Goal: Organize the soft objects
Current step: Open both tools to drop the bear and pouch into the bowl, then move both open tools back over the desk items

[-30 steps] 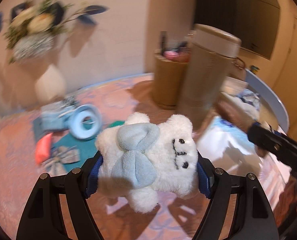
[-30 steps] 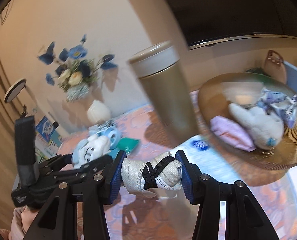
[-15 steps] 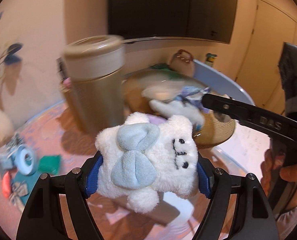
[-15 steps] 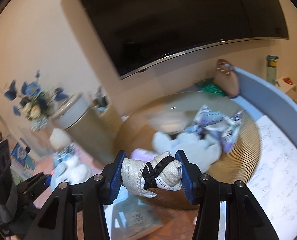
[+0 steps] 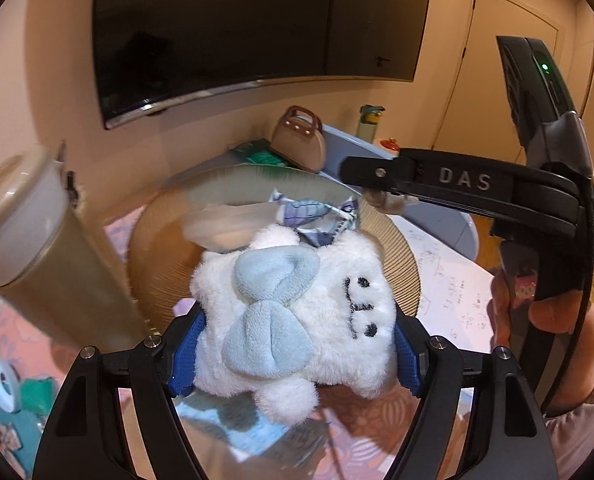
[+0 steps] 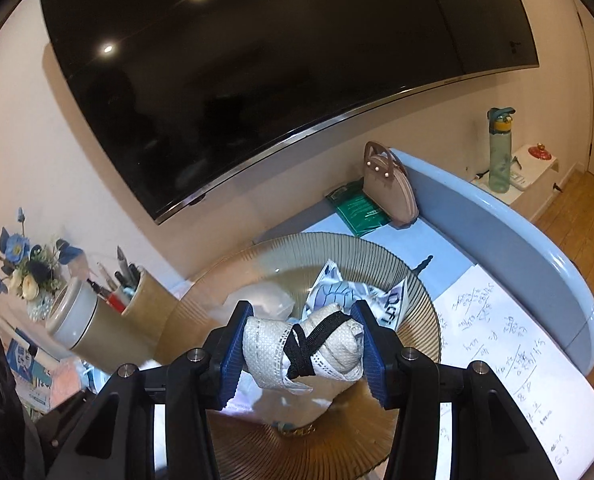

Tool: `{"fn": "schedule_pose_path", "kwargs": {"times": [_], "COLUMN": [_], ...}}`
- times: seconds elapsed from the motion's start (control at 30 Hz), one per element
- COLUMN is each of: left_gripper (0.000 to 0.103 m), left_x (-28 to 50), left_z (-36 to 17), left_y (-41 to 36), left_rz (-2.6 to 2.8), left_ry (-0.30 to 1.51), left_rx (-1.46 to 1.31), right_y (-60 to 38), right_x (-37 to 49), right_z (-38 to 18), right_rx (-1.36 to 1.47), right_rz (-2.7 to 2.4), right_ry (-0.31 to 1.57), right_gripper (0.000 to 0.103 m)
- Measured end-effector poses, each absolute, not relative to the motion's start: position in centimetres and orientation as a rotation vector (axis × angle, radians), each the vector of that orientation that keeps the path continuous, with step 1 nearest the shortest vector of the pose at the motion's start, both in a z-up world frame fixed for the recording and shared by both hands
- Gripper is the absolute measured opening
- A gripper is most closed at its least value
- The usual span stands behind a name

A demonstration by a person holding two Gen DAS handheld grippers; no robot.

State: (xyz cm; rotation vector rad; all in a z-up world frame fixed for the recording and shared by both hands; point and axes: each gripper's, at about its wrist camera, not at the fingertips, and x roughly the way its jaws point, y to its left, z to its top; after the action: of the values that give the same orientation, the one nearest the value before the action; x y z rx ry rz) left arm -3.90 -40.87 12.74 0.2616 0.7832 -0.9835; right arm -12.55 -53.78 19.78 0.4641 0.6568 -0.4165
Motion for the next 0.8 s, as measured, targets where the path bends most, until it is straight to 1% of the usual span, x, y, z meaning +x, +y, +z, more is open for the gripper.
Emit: {"fn": "schedule_pose_path", "kwargs": {"times": [0.13, 0.2, 0.23, 0.27, 0.4, 0.8], "left_gripper": [0.08, 0.083, 0.085, 0.088, 0.09, 0.09], "left_x": [-3.7, -3.7, -3.6, -3.5, -3.4, -4.6], "left_z": [12.3, 11.9, 11.7, 11.4, 10.9, 11.6], "left_y": [-41.7, -42.1, -42.3, -42.6, -42.8, -41.8], "left_rz": [-1.01, -1.018, -1.023, -1.027, -1.056, -1.053], "left_ry": [0.796, 0.808, 0.818, 0.832, 0.869, 0.833], "left_rx": [0.245, 0.261, 0.269, 0.275, 0.272, 0.301], "right_y": [-53.9, -53.9, -53.9, -53.9, -53.6, -52.1], "right_x": [-11.7, -11.3, -11.2, -11.1, -11.3, -11.7], "right_z": [19.2, 18.9, 18.7, 18.5, 18.5, 19.1], "right_rx": [0.434, 0.435, 0.439, 0.441, 0.431, 0.441], "right_rz": [-0.422, -0.423, -0.425, -0.431, -0.446, -0.439], "right_ry": [0.688, 0.705, 0.715, 0.723, 0.722, 0.719], "right_gripper": [0.051, 0.065, 0.082, 0.096, 0.097, 0.097]}}
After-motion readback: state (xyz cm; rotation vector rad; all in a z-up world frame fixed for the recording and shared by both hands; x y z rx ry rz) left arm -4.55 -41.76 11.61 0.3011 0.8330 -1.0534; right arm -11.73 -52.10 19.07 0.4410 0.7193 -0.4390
